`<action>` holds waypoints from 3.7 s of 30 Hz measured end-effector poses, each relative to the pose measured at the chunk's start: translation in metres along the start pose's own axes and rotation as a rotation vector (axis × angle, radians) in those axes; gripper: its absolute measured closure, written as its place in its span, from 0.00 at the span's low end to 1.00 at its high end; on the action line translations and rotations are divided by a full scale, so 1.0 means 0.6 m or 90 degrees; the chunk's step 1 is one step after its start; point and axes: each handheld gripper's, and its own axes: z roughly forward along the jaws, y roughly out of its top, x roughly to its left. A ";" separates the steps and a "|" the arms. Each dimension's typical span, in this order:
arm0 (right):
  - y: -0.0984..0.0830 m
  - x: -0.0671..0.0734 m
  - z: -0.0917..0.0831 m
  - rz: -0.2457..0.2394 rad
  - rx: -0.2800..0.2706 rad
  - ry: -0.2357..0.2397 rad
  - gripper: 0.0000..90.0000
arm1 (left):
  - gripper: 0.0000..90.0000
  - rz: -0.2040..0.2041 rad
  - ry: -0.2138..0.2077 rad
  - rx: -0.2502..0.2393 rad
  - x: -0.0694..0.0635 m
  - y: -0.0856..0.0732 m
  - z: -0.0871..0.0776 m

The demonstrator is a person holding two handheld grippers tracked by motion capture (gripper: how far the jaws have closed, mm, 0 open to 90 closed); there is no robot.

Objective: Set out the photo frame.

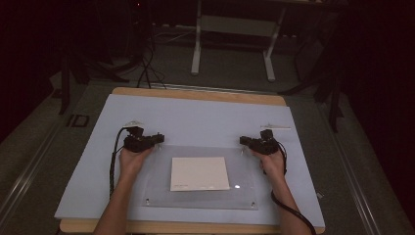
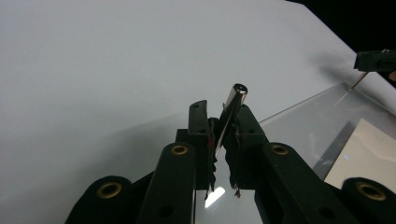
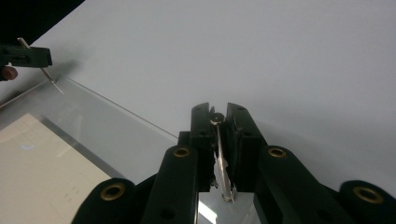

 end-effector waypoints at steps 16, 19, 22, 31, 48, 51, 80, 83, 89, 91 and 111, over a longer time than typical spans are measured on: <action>0.016 -0.017 0.013 0.061 0.016 0.020 0.92 | 0.91 -0.063 -0.032 0.019 0.018 0.015 0.012; 0.021 -0.019 0.017 0.074 0.024 0.018 0.93 | 0.91 -0.078 -0.034 0.024 0.022 0.018 0.015; 0.026 -0.022 0.021 0.085 0.031 0.014 0.93 | 0.92 -0.091 -0.029 0.030 0.023 0.023 0.019; 0.041 -0.022 0.035 0.088 0.059 -0.025 0.91 | 0.93 -0.150 -0.015 0.036 0.030 0.030 0.032; 0.084 0.069 -0.111 -0.072 -0.020 0.040 0.84 | 0.93 -0.173 0.014 0.045 0.026 0.035 0.039; 0.092 0.098 -0.136 -0.107 -0.029 0.054 0.98 | 0.93 -0.179 0.012 0.045 0.027 0.035 0.040; 0.017 0.305 -0.184 -0.326 -0.032 0.117 1.00 | 0.93 -0.183 0.008 0.044 0.029 0.035 0.040; 0.010 0.308 -0.167 -0.343 -0.018 0.075 1.00 | 0.93 -0.184 0.012 0.046 0.028 0.036 0.040; 0.007 0.309 -0.158 -0.333 -0.038 0.052 1.00 | 0.93 -0.189 0.002 0.040 0.030 0.034 0.039; 0.006 0.310 -0.155 -0.332 -0.035 0.059 1.00 | 0.92 -0.166 0.013 0.034 0.026 0.032 0.039; 0.007 0.304 -0.145 -0.294 -0.050 0.088 1.00 | 0.69 -0.086 0.028 -0.016 0.003 0.037 -0.003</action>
